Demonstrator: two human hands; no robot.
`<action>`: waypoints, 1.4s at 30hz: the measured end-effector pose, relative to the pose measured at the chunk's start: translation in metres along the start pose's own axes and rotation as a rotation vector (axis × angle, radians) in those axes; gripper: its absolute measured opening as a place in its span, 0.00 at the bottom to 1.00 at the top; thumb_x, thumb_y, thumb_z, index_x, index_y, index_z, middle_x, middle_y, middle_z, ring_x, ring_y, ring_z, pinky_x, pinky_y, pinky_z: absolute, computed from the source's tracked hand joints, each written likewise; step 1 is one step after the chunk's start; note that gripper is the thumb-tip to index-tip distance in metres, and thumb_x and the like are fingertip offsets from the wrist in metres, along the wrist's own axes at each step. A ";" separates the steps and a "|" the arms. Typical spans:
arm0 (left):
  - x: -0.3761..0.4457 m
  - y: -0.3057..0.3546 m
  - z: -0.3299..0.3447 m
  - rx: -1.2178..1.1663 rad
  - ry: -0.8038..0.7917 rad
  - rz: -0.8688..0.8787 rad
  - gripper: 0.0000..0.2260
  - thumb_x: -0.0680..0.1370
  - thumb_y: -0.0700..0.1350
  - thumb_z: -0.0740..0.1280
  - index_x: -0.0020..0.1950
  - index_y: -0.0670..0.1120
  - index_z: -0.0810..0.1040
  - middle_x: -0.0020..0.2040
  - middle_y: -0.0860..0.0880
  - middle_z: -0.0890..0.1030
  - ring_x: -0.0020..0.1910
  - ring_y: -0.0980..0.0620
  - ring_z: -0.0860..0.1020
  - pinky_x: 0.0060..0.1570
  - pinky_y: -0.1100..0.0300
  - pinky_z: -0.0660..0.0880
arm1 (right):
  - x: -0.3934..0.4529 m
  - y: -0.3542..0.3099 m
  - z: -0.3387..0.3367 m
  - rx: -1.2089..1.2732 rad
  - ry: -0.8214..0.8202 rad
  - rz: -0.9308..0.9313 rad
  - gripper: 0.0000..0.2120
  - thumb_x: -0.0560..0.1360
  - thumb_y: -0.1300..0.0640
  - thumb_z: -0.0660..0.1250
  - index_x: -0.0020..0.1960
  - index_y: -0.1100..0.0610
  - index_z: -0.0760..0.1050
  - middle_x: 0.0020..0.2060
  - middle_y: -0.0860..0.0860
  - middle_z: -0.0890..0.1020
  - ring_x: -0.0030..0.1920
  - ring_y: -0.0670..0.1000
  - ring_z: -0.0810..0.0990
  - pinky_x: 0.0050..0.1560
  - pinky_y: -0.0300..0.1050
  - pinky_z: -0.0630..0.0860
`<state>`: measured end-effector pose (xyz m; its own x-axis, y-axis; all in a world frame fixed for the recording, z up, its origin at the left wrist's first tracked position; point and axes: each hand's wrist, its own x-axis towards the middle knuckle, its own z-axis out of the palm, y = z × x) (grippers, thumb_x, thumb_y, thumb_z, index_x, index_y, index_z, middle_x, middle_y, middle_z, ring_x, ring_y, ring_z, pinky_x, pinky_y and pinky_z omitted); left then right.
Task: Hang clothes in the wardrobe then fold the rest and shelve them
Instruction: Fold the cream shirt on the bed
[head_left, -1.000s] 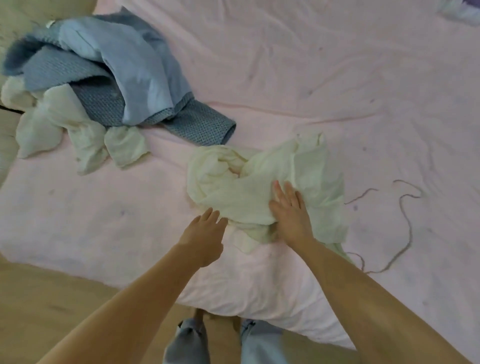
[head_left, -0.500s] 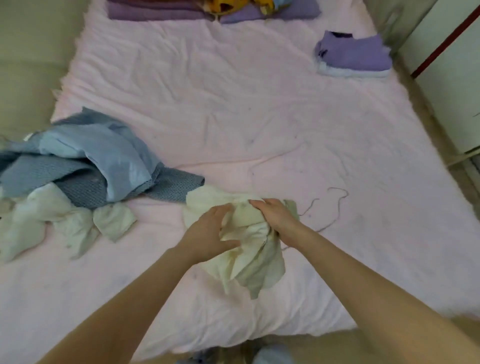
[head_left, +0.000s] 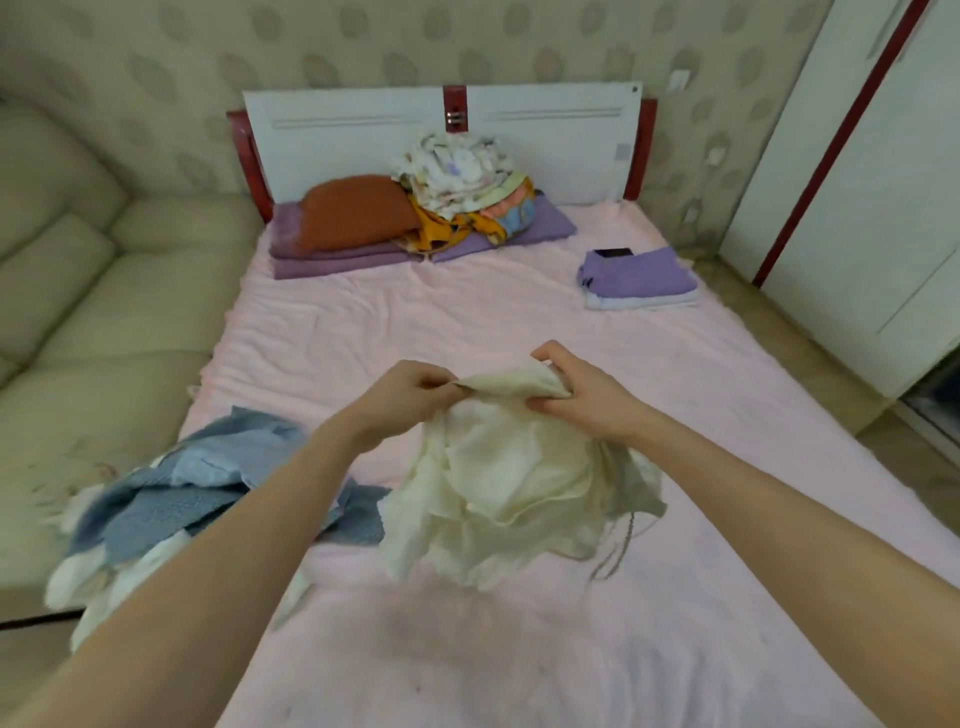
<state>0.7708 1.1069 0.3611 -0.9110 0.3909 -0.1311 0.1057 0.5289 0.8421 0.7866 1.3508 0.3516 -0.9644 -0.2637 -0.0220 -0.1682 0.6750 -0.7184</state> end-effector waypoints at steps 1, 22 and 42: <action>0.000 0.009 -0.004 0.002 -0.005 0.008 0.13 0.79 0.48 0.67 0.40 0.42 0.82 0.33 0.52 0.76 0.33 0.59 0.71 0.36 0.64 0.67 | 0.001 0.000 -0.005 0.020 0.022 -0.019 0.14 0.74 0.53 0.70 0.56 0.49 0.68 0.48 0.48 0.80 0.47 0.52 0.78 0.47 0.50 0.73; 0.009 0.034 -0.028 0.098 0.475 -0.032 0.19 0.82 0.48 0.59 0.32 0.47 0.62 0.32 0.48 0.64 0.31 0.53 0.61 0.32 0.58 0.59 | 0.038 -0.028 -0.043 0.134 0.001 0.026 0.12 0.78 0.52 0.66 0.40 0.58 0.77 0.35 0.49 0.77 0.37 0.48 0.74 0.34 0.36 0.66; -0.030 0.009 -0.011 0.208 0.127 -0.406 0.10 0.72 0.47 0.75 0.49 0.46 0.80 0.39 0.48 0.80 0.36 0.53 0.76 0.38 0.60 0.73 | 0.025 0.035 -0.032 -0.355 -0.340 -0.141 0.24 0.70 0.43 0.72 0.63 0.45 0.68 0.52 0.46 0.74 0.51 0.49 0.75 0.47 0.44 0.67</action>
<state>0.7947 1.0922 0.3784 -0.9354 0.0332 -0.3521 -0.2032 0.7645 0.6118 0.7498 1.3892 0.3481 -0.8161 -0.5386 -0.2094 -0.4080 0.7937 -0.4513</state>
